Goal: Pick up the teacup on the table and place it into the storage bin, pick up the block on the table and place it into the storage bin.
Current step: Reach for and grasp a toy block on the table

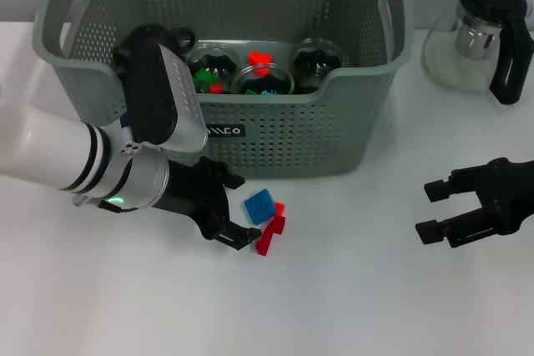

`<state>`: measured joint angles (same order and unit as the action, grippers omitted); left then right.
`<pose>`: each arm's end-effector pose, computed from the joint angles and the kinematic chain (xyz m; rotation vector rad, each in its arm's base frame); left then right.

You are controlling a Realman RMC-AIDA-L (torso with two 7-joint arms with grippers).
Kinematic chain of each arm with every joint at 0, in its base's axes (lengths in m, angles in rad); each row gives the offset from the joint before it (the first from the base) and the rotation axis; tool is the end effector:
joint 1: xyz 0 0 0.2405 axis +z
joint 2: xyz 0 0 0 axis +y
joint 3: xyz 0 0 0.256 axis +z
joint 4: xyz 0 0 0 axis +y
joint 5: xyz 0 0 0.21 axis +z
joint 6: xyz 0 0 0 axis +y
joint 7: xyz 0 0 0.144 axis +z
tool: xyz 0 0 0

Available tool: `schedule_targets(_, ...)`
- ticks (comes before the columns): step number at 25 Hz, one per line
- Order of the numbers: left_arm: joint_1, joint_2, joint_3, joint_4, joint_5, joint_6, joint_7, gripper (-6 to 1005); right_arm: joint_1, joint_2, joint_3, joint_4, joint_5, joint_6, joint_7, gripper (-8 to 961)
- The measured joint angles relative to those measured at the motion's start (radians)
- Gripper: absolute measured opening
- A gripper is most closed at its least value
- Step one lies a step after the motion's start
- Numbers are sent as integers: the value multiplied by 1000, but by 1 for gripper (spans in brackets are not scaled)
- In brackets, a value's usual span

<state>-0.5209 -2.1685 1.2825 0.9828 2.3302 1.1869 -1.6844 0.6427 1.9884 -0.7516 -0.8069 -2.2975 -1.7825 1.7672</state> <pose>-0.2273 0.3485 -0.0661 -2.8561 -0.2905 0.1587 0.2471 0.3366 0.0367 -3.0020 0.8719 0.2349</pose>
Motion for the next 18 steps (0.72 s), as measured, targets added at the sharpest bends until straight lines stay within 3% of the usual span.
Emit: schedule_targets(18,7,-3,11,0,0,-4,23,885,0,3,0,0,0,1,0,926)
